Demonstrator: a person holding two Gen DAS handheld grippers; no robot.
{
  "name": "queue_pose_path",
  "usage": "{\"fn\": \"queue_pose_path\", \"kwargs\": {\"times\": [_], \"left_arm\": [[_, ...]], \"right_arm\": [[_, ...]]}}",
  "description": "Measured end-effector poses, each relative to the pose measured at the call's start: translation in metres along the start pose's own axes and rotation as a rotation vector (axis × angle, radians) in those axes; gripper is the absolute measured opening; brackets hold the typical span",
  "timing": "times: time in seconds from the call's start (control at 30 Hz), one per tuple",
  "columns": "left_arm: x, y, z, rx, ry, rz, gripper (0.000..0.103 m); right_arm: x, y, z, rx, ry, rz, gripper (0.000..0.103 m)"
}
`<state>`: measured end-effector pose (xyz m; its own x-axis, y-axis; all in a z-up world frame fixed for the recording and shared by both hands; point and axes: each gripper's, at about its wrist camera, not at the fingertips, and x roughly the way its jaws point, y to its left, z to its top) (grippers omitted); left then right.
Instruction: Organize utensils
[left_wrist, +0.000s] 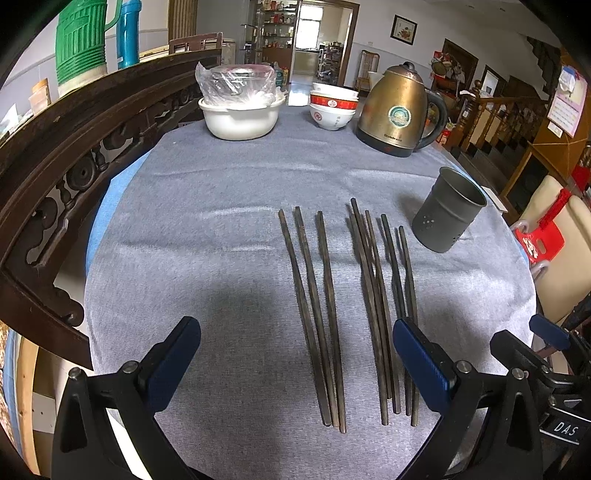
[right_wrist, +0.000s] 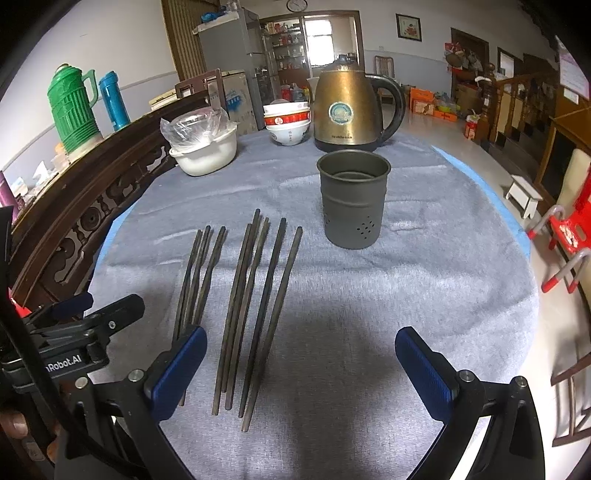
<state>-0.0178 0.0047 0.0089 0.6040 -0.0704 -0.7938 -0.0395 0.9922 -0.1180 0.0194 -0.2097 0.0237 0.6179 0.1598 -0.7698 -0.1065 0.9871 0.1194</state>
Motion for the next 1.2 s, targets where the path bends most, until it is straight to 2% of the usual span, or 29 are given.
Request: {"fn": "queue_pose_path", "kwargs": {"times": [0.2,0.3,0.37,0.43,0.5,0.7,0.77,1.0,1.13,1.2], "left_arm": [[0.003,0.003,0.0,-0.004,0.007,0.01,0.103],[0.009,0.007,0.0,-0.008,0.026,0.028,0.103],[0.015,0.012,-0.001,-0.026,0.048,0.031,0.103],[0.02,0.018,-0.001,-0.042,0.071,0.034,0.103],[0.025,0.022,-0.002,-0.056,0.089,0.034,0.103],[0.035,0.034,-0.002,-0.097,0.129,0.028,0.102],[0.038,0.036,-0.001,-0.107,0.138,0.025,0.102],[0.046,0.043,-0.001,-0.121,0.161,0.019,0.102],[0.051,0.044,0.0,-0.126,0.175,0.016,0.102],[0.052,0.043,0.0,-0.121,0.18,0.018,0.101]], "right_arm": [[0.003,0.0,0.0,0.001,0.012,0.014,0.103],[0.014,-0.003,0.002,0.003,0.052,0.047,0.102],[0.026,-0.007,0.006,0.017,0.091,0.065,0.092],[0.041,-0.014,0.01,0.058,0.145,0.083,0.065],[0.061,-0.021,0.019,0.11,0.218,0.124,0.048],[0.104,-0.022,0.048,0.168,0.324,0.164,0.046],[0.119,-0.019,0.053,0.165,0.359,0.15,0.041],[0.151,-0.013,0.059,0.194,0.44,0.137,0.036],[0.16,-0.007,0.067,0.184,0.445,0.12,0.029],[0.163,-0.007,0.069,0.183,0.461,0.107,0.018]]}}
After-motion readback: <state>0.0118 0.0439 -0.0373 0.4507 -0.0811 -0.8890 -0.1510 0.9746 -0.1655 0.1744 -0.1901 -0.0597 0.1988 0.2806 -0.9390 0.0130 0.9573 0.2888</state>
